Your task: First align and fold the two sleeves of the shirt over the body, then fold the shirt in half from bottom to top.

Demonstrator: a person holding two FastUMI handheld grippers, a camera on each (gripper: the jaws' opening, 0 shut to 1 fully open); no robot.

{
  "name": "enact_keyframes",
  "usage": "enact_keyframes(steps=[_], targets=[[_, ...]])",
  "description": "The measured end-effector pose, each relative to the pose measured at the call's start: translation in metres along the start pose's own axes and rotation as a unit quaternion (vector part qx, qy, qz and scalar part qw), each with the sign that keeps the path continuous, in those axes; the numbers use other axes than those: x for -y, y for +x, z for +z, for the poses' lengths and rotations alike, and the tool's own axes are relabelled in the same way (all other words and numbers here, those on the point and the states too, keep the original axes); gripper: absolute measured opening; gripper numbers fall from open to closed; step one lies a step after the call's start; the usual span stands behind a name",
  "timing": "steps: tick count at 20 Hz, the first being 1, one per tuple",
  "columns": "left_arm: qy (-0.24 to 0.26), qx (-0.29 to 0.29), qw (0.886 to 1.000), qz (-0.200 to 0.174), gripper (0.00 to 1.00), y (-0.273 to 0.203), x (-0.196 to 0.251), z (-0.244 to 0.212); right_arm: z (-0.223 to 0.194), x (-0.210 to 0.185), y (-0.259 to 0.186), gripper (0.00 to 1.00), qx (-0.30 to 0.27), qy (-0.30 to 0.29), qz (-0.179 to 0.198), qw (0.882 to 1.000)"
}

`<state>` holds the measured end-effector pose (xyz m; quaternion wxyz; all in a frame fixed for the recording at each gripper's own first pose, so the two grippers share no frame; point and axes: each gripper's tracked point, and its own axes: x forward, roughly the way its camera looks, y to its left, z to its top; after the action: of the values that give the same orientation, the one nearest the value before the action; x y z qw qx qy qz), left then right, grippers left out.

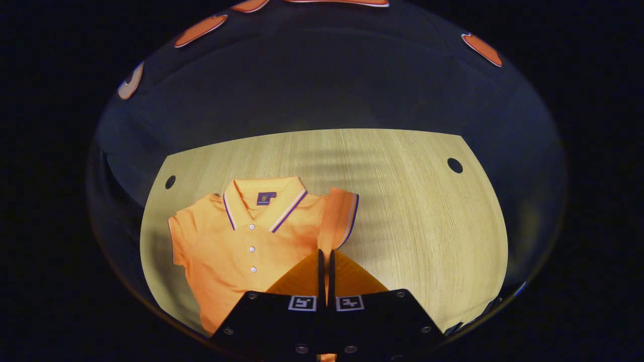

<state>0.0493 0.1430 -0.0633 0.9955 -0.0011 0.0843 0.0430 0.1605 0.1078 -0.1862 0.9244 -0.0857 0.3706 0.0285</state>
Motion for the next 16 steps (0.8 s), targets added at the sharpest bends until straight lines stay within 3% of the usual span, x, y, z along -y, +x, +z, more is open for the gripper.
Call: enact_keyframes(steps=[5,16], targets=[[-0.002,-0.008,1.000,0.006,0.98,-0.002,-0.020,-0.007,-0.009,-0.049,0.009,0.00,-0.001,-0.042,0.014,0.999],[-0.007,-0.033,0.999,0.013,0.98,-0.002,-0.041,-0.027,-0.038,-0.136,0.035,0.03,-0.032,-0.051,0.119,0.991]])
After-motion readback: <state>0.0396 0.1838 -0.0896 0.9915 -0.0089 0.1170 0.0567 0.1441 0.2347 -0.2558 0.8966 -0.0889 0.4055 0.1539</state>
